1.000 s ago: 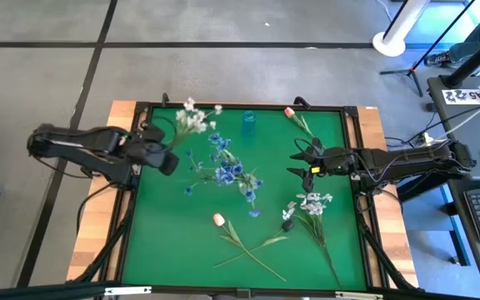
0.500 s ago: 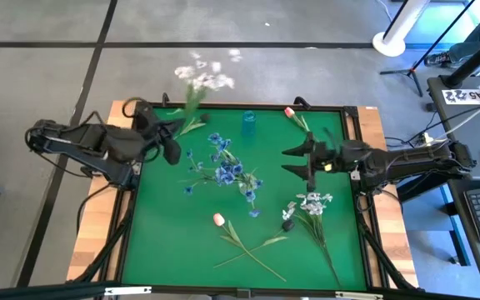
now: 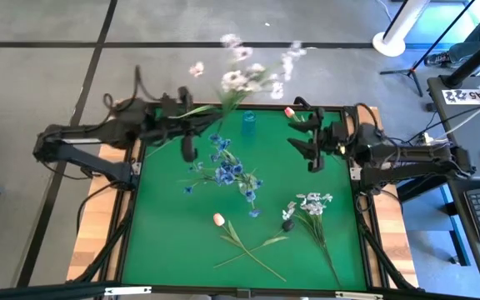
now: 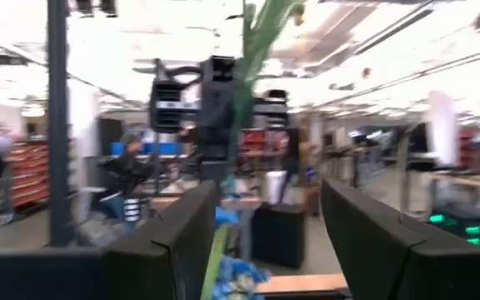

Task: Sort flowers into vase by color
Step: Put the white flowers into the blue vase

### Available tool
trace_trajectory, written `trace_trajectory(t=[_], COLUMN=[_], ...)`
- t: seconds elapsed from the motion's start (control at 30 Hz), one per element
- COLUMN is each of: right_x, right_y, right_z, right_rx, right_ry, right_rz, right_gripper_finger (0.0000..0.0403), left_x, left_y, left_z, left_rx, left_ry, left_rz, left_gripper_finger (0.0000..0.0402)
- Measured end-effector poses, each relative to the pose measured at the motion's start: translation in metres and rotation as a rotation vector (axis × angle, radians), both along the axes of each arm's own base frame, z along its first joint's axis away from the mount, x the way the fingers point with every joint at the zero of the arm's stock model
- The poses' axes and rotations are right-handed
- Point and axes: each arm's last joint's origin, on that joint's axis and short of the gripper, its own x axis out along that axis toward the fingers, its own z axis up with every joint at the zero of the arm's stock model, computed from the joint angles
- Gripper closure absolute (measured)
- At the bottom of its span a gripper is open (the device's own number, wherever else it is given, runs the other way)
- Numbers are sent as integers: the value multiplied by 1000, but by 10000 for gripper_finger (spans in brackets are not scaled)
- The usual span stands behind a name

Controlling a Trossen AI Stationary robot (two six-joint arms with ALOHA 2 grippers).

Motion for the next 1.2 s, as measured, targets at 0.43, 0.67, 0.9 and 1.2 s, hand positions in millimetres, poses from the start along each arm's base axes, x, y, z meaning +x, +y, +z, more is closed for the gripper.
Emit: trace_trajectory(t=[0.43,0.67,0.9,1.2], right_x=[70,97,122,126], right_y=[-58,-87,-97,-102], right_z=[44,51,52,44], right_rx=[-24,-1,0,53], right_ry=[151,159,155,221], right_rz=[103,105,201,265], right_gripper_finger=[186,186,186,225], left_x=[45,44,53,55], left_y=[68,76,78,88], left_z=[-23,-23,-33,-37], left_rx=[-10,10,19,14], left_ry=[-107,-115,-75,-57], left_rz=[-178,-220,-232,-185], left_gripper_finger=[401,401,401,401])
